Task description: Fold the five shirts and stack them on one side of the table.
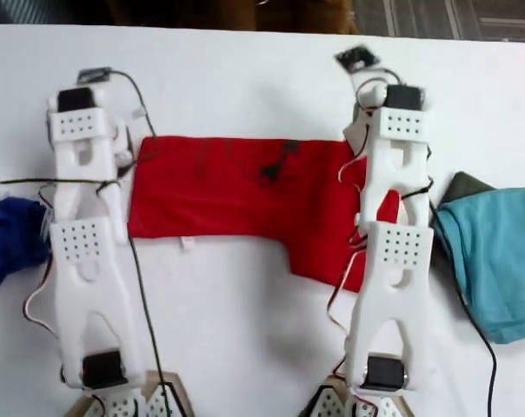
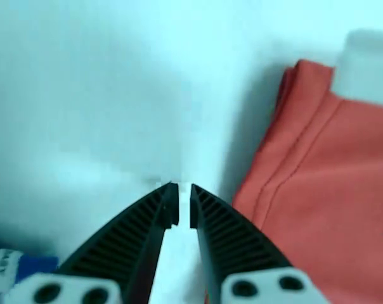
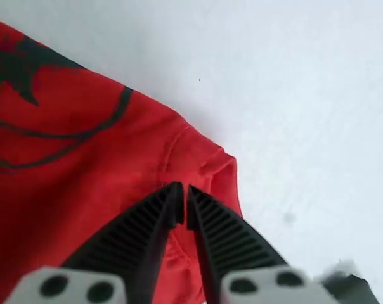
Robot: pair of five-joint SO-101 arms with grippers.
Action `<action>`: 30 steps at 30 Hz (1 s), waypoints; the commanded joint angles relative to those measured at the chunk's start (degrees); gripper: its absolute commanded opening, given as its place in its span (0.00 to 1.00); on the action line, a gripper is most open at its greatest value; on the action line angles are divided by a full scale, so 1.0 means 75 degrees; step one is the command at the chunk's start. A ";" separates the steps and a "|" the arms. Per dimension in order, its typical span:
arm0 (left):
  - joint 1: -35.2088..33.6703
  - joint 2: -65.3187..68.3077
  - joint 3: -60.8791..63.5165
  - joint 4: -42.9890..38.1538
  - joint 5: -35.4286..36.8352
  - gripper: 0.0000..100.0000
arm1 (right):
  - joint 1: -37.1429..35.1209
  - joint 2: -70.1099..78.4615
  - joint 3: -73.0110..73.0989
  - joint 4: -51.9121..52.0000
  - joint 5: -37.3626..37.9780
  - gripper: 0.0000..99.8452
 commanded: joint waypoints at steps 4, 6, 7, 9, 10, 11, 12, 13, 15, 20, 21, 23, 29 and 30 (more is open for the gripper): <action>-0.0715 -0.1793 -0.0006 0.0152 -0.0070 0.06 | 0.0076 -0.2104 -0.0176 0.0850 0.0023 0.02; -0.0856 -0.2168 0.0041 0.0164 -0.0434 0.06 | 0.0135 -0.2467 -0.0094 0.0862 0.0023 0.02; -0.0903 -0.2391 0.0205 0.0164 -0.0692 0.06 | 0.0217 -0.2690 0.0035 0.0862 0.0023 0.02; -0.0985 -0.3001 0.0920 0.0176 -0.1067 0.06 | 0.0311 -0.3194 0.0516 0.0873 0.0023 0.02; -0.1043 -0.3399 0.1541 0.0176 -0.1160 0.06 | 0.0322 -0.3522 0.0961 0.0873 0.0023 0.02; -0.1078 -0.3833 0.2245 0.0164 -0.1231 0.06 | 0.0334 -0.3909 0.1524 0.0873 0.0023 0.02; -0.1125 -0.4302 0.3007 0.0164 -0.1254 0.06 | 0.0334 -0.4355 0.2239 0.0873 0.0023 0.02; -0.1149 -0.4782 0.3839 0.0152 -0.1254 0.06 | 0.0322 -0.4894 0.3048 0.0873 0.0035 0.02; -0.1207 -0.5720 0.5468 0.0117 -0.1266 0.06 | 0.0264 -0.6007 0.4700 0.0850 0.0469 0.02; -0.1664 -0.7748 0.8938 -0.0527 -0.1278 0.06 | 0.0358 -0.8410 0.8158 0.0381 0.1700 0.02; -0.1747 -0.8064 0.9559 -0.0656 -0.1278 0.06 | 0.0393 -0.8774 0.8815 0.0264 0.1817 0.02; -0.1793 -0.8721 1.0801 -0.1055 -0.1289 0.06 | 0.0334 -0.9430 1.0221 -0.0018 0.2157 0.02; -0.1782 -1.0350 1.3591 -0.2555 -0.2016 0.06 | 0.0311 -1.0825 1.3105 -0.0486 0.3388 0.02; -0.1793 -1.0549 1.3943 -0.2801 -0.2086 0.06 | 0.0217 -1.1001 1.3374 -0.0498 0.3388 0.02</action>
